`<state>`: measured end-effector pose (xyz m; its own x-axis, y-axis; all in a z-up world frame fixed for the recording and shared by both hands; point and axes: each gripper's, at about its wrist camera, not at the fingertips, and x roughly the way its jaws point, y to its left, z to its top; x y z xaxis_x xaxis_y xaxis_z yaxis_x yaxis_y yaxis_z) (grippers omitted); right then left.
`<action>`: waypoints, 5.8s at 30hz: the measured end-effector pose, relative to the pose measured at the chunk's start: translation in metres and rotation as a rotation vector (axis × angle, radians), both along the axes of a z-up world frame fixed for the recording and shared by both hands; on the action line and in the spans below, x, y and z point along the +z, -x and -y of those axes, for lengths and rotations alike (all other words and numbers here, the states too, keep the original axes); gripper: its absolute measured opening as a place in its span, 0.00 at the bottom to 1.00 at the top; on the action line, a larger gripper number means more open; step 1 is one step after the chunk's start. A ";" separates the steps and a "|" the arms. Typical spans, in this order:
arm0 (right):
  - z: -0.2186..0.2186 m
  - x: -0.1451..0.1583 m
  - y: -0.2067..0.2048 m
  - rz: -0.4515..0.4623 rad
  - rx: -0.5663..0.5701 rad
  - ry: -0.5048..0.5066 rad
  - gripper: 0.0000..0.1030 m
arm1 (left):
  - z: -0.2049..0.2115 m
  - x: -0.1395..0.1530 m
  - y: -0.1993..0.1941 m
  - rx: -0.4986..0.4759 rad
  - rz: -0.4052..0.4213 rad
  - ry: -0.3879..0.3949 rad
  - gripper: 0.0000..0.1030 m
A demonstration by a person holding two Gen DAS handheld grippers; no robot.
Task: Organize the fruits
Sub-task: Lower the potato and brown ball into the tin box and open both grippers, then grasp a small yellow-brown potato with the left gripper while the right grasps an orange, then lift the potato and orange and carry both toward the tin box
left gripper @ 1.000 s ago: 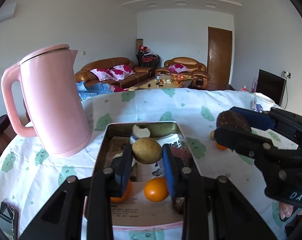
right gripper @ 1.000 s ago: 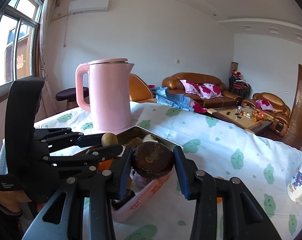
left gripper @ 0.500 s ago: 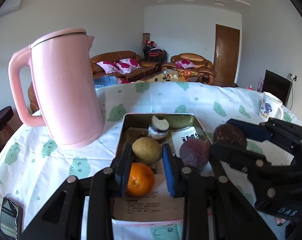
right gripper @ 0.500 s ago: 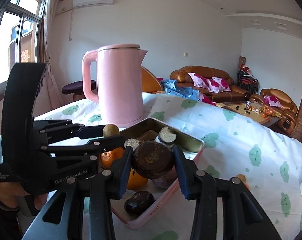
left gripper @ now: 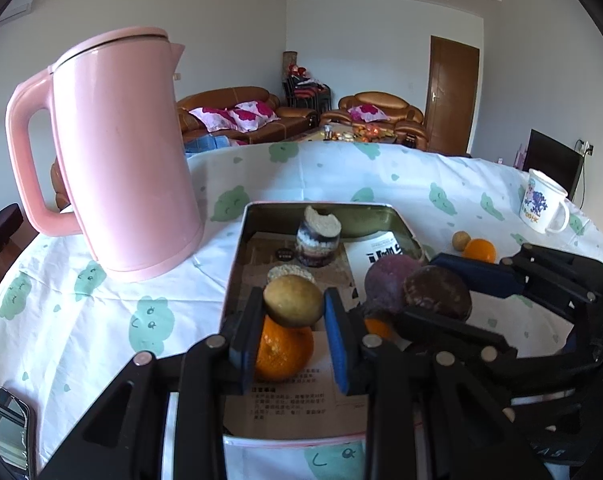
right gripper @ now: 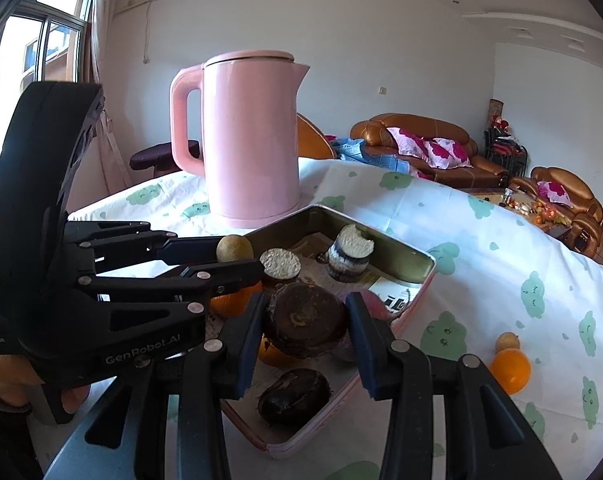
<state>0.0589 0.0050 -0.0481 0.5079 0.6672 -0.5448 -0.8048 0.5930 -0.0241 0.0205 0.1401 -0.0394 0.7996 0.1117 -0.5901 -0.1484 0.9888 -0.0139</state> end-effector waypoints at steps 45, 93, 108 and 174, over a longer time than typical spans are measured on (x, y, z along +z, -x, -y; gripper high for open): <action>0.067 0.020 -0.026 0.010 -0.188 0.033 0.50 | 0.016 0.024 0.013 0.031 0.048 0.009 0.98; 0.213 -0.021 -0.136 -0.221 -0.611 0.062 0.36 | 0.168 -0.034 -0.172 -0.165 -0.275 0.092 0.46; 0.205 -0.018 -0.129 -0.201 -0.559 0.039 0.36 | 0.163 -0.036 -0.176 -0.208 -0.255 0.135 0.27; 0.211 0.009 -0.084 0.050 -0.535 -0.093 0.36 | 0.163 0.002 -0.131 -0.204 0.041 0.058 0.27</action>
